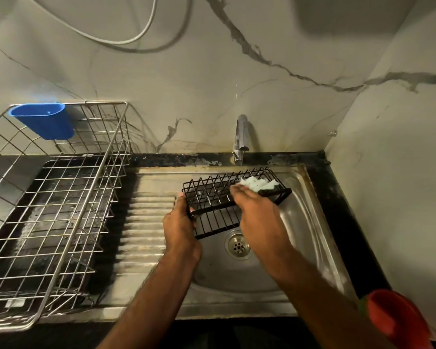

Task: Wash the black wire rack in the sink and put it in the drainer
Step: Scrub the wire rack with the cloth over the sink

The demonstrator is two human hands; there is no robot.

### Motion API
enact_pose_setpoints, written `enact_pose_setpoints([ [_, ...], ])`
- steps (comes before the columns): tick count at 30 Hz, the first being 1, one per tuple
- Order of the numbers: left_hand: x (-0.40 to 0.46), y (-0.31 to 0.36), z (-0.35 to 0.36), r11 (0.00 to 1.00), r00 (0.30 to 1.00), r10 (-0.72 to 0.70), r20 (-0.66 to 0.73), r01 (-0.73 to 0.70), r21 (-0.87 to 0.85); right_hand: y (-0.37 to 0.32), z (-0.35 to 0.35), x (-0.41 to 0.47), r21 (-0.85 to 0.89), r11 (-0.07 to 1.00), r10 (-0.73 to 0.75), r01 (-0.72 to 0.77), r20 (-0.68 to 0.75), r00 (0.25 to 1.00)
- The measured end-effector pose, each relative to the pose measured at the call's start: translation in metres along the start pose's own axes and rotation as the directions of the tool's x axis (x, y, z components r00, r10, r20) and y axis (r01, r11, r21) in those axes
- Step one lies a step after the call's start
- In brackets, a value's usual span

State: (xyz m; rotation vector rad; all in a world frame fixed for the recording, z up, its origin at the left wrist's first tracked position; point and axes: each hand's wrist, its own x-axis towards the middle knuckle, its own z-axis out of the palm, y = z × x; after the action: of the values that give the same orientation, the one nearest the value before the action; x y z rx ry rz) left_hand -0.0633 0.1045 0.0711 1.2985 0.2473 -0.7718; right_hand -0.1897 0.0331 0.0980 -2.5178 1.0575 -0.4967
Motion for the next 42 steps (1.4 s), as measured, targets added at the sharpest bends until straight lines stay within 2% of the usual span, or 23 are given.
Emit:
enact_pose_setpoints([
  [3, 0.001, 0.001, -0.003, 0.999, 1.000, -0.011, 0.023, 0.012, -0.049, -0.006, -0.003, 0.002, 0.140, 0.977, -0.172, 0.160, 0.073, 0.982],
  [6, 0.001, 0.006, -0.006, 0.995, 1.000, -0.007, 0.030, 0.010, -0.104, 0.009, -0.010, 0.002, 0.162, 0.965, -0.226, 0.207, 0.110, 0.968],
  [12, -0.005, 0.013, -0.004, 0.996, 0.999, 0.023, 0.028, -0.021, -0.086, 0.049, -0.025, 0.015, -0.016, 0.993, -0.114, 0.113, -0.072, 0.991],
  [14, -0.005, 0.012, -0.005, 0.995, 0.999, 0.018, 0.030, -0.015, -0.094, 0.053, -0.026, 0.016, -0.007, 0.999, -0.053, 0.052, -0.135, 0.989],
  [16, -0.005, 0.011, -0.004, 0.994, 0.999, 0.017, 0.038, -0.013, -0.106, 0.054, -0.027, 0.016, -0.040, 0.999, -0.028, 0.023, -0.152, 0.988],
  [19, -0.003, 0.008, -0.003, 0.998, 0.999, 0.024, 0.039, -0.022, -0.059, 0.055, -0.027, 0.016, -0.204, 0.978, 0.009, -0.039, -0.143, 0.990],
  [24, -0.008, 0.006, -0.001, 0.996, 0.996, 0.084, 0.005, -0.084, 0.035, 0.052, -0.032, 0.015, -0.125, 0.977, 0.159, -0.172, -0.104, 0.982],
  [27, -0.011, 0.004, 0.000, 0.991, 0.991, 0.126, 0.042, -0.128, 0.039, 0.048, -0.034, 0.014, -0.162, 0.973, 0.151, -0.163, -0.081, 0.985],
  [31, -0.012, 0.001, 0.000, 0.982, 0.979, 0.182, 0.091, -0.186, 0.041, 0.044, -0.024, 0.018, -0.127, 0.983, 0.127, -0.131, -0.045, 0.991],
  [34, -0.015, -0.001, 0.002, 0.979, 0.972, 0.196, 0.130, -0.202, 0.035, 0.040, -0.017, 0.015, -0.081, 0.980, 0.177, -0.182, -0.063, 0.982],
  [37, -0.015, 0.003, 0.002, 0.981, 0.976, 0.187, 0.108, -0.191, 0.029, 0.044, -0.017, 0.013, -0.018, 0.986, 0.164, -0.168, -0.121, 0.979],
  [42, -0.012, 0.003, -0.001, 0.977, 0.975, 0.203, 0.092, -0.207, 0.042, 0.045, -0.020, 0.014, 0.106, 0.977, 0.199, -0.186, -0.131, 0.971],
])
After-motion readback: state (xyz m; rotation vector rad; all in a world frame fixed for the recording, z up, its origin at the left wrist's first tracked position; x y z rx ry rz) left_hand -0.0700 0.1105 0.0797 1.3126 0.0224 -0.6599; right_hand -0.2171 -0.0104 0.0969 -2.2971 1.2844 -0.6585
